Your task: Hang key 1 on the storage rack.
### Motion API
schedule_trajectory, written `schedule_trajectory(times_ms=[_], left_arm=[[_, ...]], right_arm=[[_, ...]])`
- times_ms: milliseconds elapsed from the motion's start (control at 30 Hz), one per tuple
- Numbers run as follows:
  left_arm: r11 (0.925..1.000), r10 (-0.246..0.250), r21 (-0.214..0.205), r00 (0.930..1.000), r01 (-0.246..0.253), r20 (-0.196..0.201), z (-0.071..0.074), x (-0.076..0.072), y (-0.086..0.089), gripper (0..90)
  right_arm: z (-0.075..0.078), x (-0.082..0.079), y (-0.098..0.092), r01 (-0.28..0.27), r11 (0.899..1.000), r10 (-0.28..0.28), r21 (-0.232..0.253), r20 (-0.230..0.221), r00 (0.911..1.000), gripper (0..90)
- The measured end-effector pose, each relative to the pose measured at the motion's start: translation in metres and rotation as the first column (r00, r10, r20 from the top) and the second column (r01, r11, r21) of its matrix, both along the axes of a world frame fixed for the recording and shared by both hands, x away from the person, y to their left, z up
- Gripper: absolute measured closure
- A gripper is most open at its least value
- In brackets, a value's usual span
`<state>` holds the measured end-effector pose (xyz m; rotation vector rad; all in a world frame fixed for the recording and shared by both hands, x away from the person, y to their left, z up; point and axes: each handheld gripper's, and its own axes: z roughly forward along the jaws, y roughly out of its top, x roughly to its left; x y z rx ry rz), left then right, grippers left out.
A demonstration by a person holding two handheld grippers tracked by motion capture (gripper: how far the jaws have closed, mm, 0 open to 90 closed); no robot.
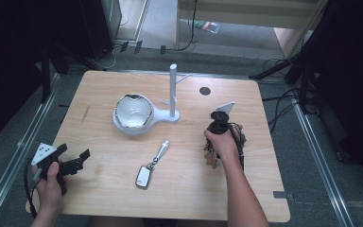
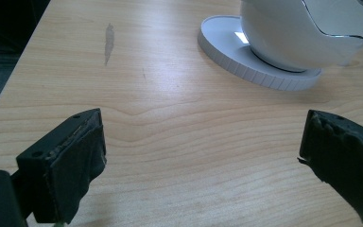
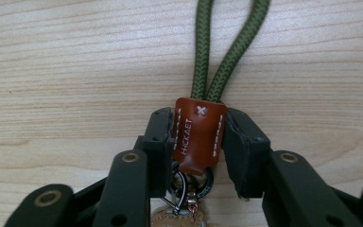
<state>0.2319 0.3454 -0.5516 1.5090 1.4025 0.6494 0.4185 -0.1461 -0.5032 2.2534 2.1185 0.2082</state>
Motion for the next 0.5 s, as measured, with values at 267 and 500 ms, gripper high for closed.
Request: schedule_trajectory(times_ms=[267,500], left_arm=[[1.0000,-0.001,-0.001,1.0000,0.001,-0.002,0.0000,0.0000,0.0002,1.7],[1.0000,-0.001,-0.002,1.0000,0.001,-0.002,0.0001,0.0000,0.0002,1.7]], right_arm=[[-0.0003,-0.0023,0.0049,-0.032,0.998,0.033,-0.046,0.015,0.9994,68.5],[-0.0007,-0.0073,0.0052,-0.038,0.998,0.040,-0.045,0.052,0.9979,69.7]])
